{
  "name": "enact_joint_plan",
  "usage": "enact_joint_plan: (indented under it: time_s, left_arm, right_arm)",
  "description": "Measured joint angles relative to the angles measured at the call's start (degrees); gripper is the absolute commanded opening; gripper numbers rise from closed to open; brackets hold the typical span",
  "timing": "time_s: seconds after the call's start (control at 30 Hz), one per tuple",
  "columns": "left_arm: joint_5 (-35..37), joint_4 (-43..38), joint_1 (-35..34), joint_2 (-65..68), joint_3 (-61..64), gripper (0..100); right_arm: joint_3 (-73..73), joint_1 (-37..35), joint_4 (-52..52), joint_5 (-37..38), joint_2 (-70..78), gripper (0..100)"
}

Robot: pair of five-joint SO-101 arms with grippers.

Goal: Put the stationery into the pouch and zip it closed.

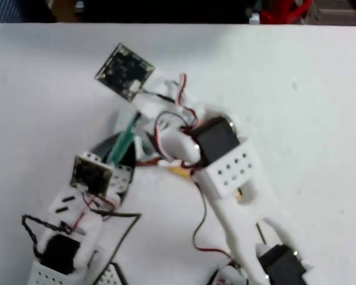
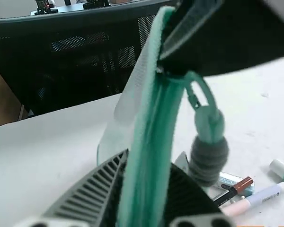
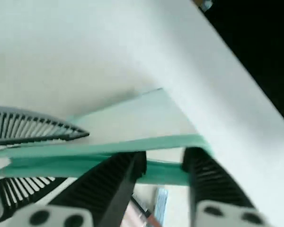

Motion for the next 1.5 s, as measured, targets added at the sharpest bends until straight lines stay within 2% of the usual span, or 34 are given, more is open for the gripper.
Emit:
enact_joint_plan:
  time_s: [0.2,0.57,0.87,0.93,1.0,1.2,1.33,1.5]
  left_arm:
    - [1.58,0.0,0.09,0.0,-0.09,15]
    - [0.0,-0.09,0.18,-0.09,0.88,15]
    - [-6.68,-11.96,0.09,-0.18,7.65,15]
    - [-7.03,-14.68,0.35,-0.18,9.67,10]
    - [-7.21,-16.97,0.44,-0.18,11.34,1]
    - [-7.38,-21.63,0.62,0.0,12.57,2]
    - [-7.38,-21.98,0.62,0.0,12.75,2]
    - [-7.38,-21.98,0.7,0.09,12.84,2]
  right_arm:
    - [-0.09,-1.23,5.19,2.11,1.67,34.4]
    - [-0.7,-1.58,5.54,2.64,2.29,39.5]
    - [-0.62,-1.05,4.4,5.27,2.9,40.8]
    - [-0.62,-0.97,5.19,6.86,3.16,40.8]
    - [-0.62,-1.32,5.71,7.56,3.16,40.8]
    - [-0.97,-2.11,5.54,8.0,3.08,40.6]
    - [-1.49,-2.11,6.68,8.0,2.73,40.5]
    - [-1.32,-2.99,13.36,15.38,-3.08,40.5]
